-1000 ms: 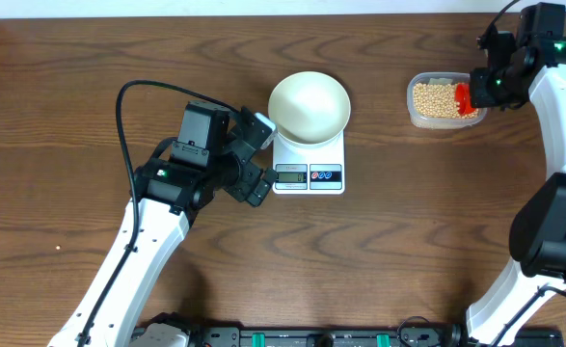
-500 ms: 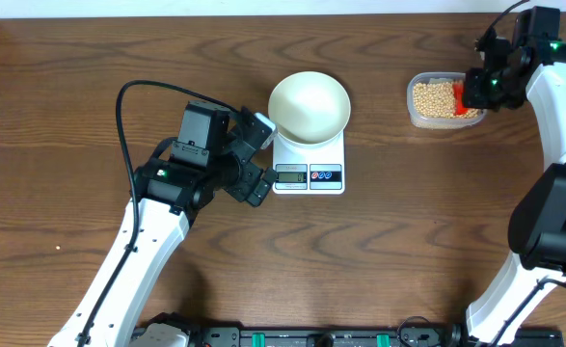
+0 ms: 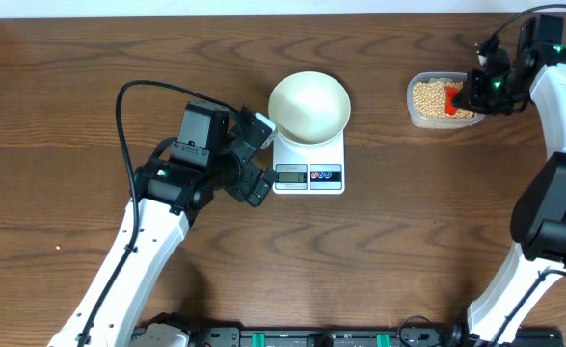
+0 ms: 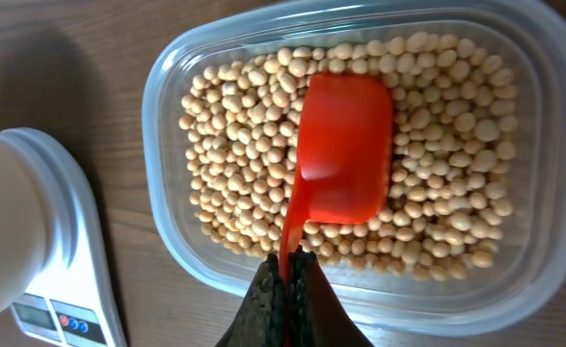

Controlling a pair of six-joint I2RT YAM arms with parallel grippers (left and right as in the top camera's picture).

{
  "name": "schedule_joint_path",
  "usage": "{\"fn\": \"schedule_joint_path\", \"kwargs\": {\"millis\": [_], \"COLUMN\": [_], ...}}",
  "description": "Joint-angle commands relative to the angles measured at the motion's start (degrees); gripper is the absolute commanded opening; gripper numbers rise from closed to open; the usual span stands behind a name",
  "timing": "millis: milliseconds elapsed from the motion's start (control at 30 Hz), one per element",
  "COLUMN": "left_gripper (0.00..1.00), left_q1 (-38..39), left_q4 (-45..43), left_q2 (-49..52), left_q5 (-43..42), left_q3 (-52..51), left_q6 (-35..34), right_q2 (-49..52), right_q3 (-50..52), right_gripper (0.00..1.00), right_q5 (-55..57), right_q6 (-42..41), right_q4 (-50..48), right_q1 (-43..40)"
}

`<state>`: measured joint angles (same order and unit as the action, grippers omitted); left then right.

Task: Scoop item into bowl and weigh 50g on scale
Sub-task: 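Dip the red scoop deeper into the soybean tub with the right gripper, then lift the filled scoop and carry it left over the cream bowl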

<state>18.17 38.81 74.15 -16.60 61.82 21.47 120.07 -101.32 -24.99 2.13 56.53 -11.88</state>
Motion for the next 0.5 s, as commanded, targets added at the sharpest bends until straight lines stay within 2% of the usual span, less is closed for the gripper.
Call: {"fn": "schedule_joint_path", "kwargs": {"millis": [0, 467], "left_gripper": [0.96, 0.96], "left_q1": [-0.04, -0.04], "left_q4": [0.17, 0.17], "left_q2": [0.44, 0.44], "left_q5": [-0.87, -0.87], "left_q3": [0.28, 0.28], "left_q6": [0.96, 0.96], "right_q2": [2.86, 5.35], "right_q3": [0.28, 0.28], "right_gripper": [0.01, 0.01], "right_q5": [-2.01, -3.32], "right_q6": [-1.49, -2.54], "right_q4": [0.55, 0.26], "right_q1": [0.33, 0.39]}}
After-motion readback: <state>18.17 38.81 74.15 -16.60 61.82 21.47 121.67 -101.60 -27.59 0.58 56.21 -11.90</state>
